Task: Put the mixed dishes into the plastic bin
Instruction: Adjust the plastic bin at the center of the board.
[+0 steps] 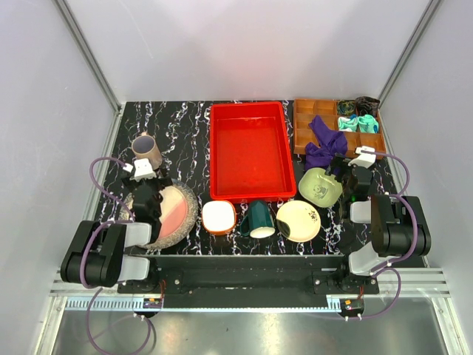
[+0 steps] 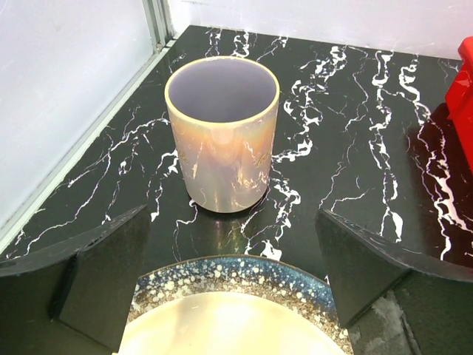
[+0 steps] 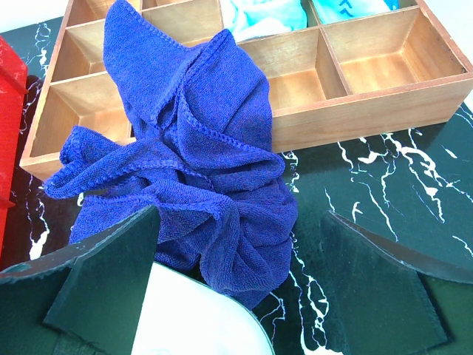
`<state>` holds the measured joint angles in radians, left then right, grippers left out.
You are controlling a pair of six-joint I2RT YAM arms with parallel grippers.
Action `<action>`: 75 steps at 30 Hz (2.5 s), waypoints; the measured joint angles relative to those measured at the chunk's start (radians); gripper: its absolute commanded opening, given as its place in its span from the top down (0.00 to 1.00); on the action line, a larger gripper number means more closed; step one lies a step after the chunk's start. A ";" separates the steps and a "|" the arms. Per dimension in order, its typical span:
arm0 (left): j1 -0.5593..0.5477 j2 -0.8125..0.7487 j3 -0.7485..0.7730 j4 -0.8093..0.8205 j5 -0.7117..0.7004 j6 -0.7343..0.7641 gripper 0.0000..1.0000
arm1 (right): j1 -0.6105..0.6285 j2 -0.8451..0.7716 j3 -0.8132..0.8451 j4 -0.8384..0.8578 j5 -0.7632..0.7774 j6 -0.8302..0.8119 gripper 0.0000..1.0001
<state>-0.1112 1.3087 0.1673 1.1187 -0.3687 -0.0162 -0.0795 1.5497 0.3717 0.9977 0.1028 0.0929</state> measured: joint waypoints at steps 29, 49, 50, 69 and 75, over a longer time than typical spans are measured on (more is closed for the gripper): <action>0.000 0.035 0.025 -0.034 0.017 0.000 0.01 | 0.000 0.000 0.000 0.000 0.000 0.000 0.00; 0.000 0.035 0.025 -0.032 0.022 0.000 0.01 | 0.000 0.000 0.000 0.000 0.000 0.000 0.00; 0.000 0.035 0.025 -0.032 0.022 0.001 0.01 | 0.000 0.000 0.000 0.000 0.000 0.000 0.00; 0.000 0.000 0.025 -0.059 0.031 0.012 0.01 | 0.000 0.000 0.000 0.000 0.000 0.000 0.00; 0.000 -0.083 0.026 -0.121 0.037 0.019 0.01 | 0.000 0.000 0.000 0.000 0.000 0.000 0.00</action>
<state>-0.1112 1.2259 0.1928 0.9981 -0.3317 0.0032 -0.0795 1.5501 0.3717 0.9977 0.1028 0.0929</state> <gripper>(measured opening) 0.987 0.994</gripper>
